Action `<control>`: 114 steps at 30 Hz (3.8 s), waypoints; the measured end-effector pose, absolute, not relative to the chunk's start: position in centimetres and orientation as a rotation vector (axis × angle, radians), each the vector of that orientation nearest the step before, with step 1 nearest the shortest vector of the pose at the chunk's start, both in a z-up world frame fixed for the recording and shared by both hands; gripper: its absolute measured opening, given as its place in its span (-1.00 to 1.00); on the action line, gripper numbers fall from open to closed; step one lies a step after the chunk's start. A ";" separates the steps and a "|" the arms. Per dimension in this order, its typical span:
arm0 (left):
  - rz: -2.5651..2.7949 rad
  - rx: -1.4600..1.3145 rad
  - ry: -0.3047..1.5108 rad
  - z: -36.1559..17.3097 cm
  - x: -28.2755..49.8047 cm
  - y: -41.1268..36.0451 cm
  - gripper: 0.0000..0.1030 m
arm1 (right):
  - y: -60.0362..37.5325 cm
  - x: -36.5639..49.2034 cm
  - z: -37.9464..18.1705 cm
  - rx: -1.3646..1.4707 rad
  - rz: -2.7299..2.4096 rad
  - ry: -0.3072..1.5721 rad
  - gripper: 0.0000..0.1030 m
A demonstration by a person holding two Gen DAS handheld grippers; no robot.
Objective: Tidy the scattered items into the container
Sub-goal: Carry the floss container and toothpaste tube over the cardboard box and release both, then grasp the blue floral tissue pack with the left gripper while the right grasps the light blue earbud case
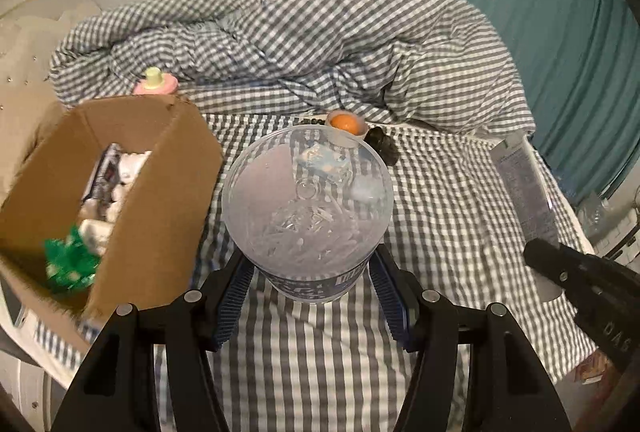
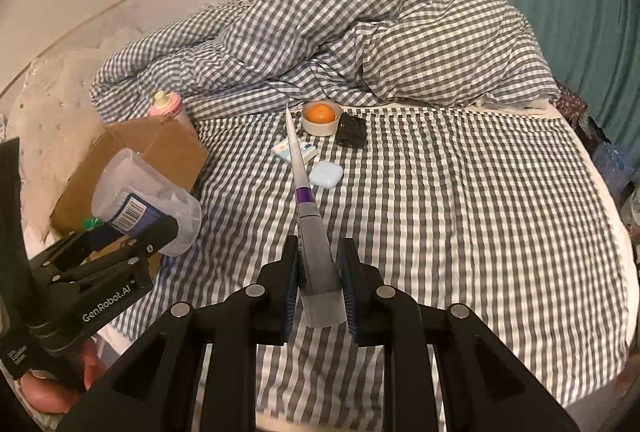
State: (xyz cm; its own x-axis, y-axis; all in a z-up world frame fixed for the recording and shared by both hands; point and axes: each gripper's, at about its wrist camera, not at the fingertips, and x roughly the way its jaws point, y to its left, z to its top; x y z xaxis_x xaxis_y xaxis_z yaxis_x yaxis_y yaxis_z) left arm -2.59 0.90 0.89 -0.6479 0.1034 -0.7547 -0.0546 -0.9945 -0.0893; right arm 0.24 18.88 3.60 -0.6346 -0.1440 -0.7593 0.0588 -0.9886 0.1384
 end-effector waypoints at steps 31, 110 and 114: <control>3.049 -1.372 -0.160 2.7 -3.1 -17.5 0.19 | -3.1 -9.0 5.7 1.131 -2.369 0.040 -0.61; 2.648 -1.404 0.040 -14.9 -27.8 4.8 1.00 | 24.0 -17.0 -11.4 1.564 -2.730 -0.329 0.08; 2.609 -1.481 -0.171 -17.4 -30.2 3.9 1.00 | 24.1 -16.9 -11.8 1.572 -2.708 -0.349 0.08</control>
